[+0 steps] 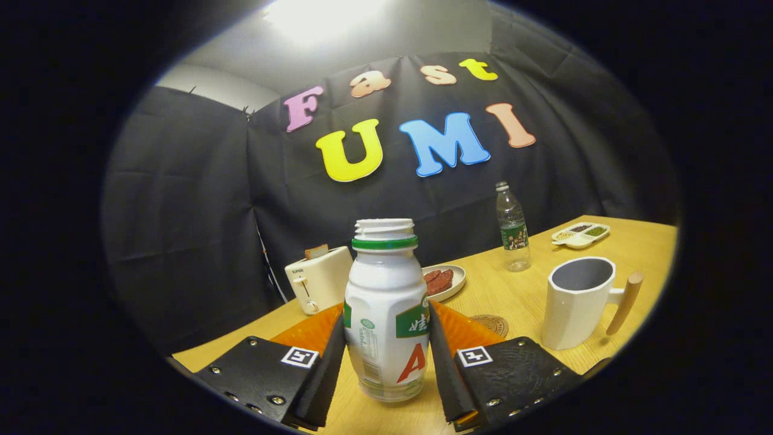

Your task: Take the bottle from table, then pour the juice into the cup, finally place the bottle on the coaster

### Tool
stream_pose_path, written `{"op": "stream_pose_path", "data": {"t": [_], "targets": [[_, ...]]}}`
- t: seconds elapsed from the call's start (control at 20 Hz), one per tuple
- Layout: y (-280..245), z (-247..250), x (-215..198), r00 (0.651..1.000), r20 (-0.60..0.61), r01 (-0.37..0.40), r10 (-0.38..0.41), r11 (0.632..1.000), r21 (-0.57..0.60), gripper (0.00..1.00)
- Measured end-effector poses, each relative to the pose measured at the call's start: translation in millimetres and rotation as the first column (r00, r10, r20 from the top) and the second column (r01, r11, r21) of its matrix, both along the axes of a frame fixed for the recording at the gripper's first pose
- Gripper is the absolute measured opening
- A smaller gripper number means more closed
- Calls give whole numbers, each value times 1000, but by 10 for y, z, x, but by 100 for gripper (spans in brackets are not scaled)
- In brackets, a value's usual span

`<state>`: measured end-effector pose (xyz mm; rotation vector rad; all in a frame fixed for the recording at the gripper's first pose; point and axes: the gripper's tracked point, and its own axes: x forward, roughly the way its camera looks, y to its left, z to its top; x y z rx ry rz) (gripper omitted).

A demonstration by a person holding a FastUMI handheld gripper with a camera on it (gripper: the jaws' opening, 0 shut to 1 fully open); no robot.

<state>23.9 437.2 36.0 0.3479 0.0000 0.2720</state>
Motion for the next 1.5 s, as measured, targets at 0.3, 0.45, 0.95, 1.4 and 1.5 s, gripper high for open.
{"op": "stream_pose_path", "data": {"t": [0.3, 0.45, 0.95, 1.4, 1.5], "targets": [[-273, 61, 63, 999, -28, 25, -21, 984, 174, 69], [-343, 84, 94, 999, -43, 28, -17, 962, 271, 69], [-315, 79, 104, 994, -101, 22, 43, 822, 569, 68], [-312, 112, 181, 993, -82, 2, 85, 686, 728, 67], [-350, 124, 179, 993, -76, 2, 86, 653, 757, 67]]}}
